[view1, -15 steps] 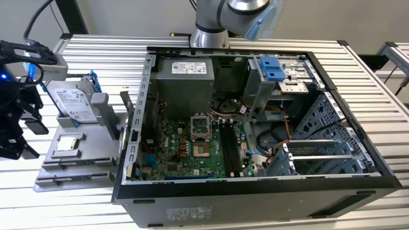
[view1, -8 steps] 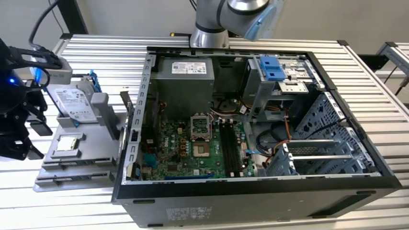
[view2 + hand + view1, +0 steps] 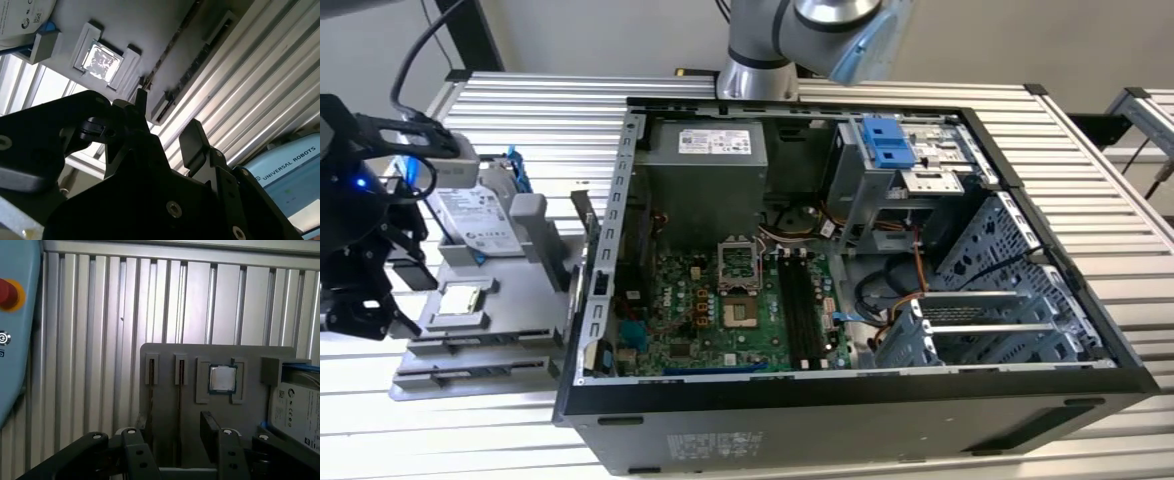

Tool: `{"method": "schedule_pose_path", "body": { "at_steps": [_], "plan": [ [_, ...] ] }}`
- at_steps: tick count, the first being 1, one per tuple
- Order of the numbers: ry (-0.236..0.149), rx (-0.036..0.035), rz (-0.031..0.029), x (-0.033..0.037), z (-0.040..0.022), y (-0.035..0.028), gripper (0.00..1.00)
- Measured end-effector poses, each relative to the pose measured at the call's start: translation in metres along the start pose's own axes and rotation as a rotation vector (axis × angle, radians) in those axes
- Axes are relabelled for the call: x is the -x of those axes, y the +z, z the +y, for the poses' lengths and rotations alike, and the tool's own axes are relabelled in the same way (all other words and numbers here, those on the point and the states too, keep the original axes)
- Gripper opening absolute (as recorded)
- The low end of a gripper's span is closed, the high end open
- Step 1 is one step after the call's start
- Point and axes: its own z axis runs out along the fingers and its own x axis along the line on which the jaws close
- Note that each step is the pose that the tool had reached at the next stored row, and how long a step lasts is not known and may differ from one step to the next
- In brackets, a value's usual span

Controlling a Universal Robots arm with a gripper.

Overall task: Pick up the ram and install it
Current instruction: 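Pick up the ram and move it above insertion slot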

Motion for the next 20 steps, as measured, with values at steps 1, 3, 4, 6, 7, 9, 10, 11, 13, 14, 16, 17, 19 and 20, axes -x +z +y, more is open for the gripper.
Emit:
{"method": "schedule_pose_path", "body": {
  "at_steps": [1, 3, 4, 6, 7, 9, 10, 11, 13, 14, 16, 17, 19, 20],
  "plan": [
    [0.000, -0.0001, 0.0001, 0.0000, 0.0002, 0.0018, 1.00],
    [0.000, -0.0004, 0.0001, -0.0001, 0.0003, 0.0055, 1.00],
    [0.000, -0.0004, 0.0002, -0.0005, 0.0003, 0.0071, 1.00],
    [0.000, -0.0005, -0.0001, -0.0017, 0.0004, 0.0096, 1.00],
    [0.000, -0.0005, -0.0001, -0.0017, 0.0004, 0.0100, 1.00],
    [0.000, -0.0001, 0.0002, -0.0018, 0.0004, 0.0101, 1.00],
    [0.000, -0.0004, 0.0003, -0.0017, 0.0003, 0.0108, 1.00],
    [0.000, -0.0004, 0.0014, -0.0018, 0.0002, 0.0122, 1.00],
    [0.001, -0.0003, 0.0016, -0.0017, -0.0002, 0.0157, 1.00],
    [0.001, -0.0004, 0.0015, -0.0019, -0.0003, 0.0176, 1.00],
    [0.003, -0.0004, 0.0015, -0.0021, -0.0004, 0.0213, 1.00],
    [0.004, -0.0003, 0.0016, -0.0022, -0.0004, 0.0230, 1.00],
    [0.004, -0.0003, 0.0015, -0.0023, -0.0006, 0.0267, 1.00],
    [0.004, -0.0004, 0.0014, -0.0027, -0.0007, 0.0285, 1.00]
  ]
}}
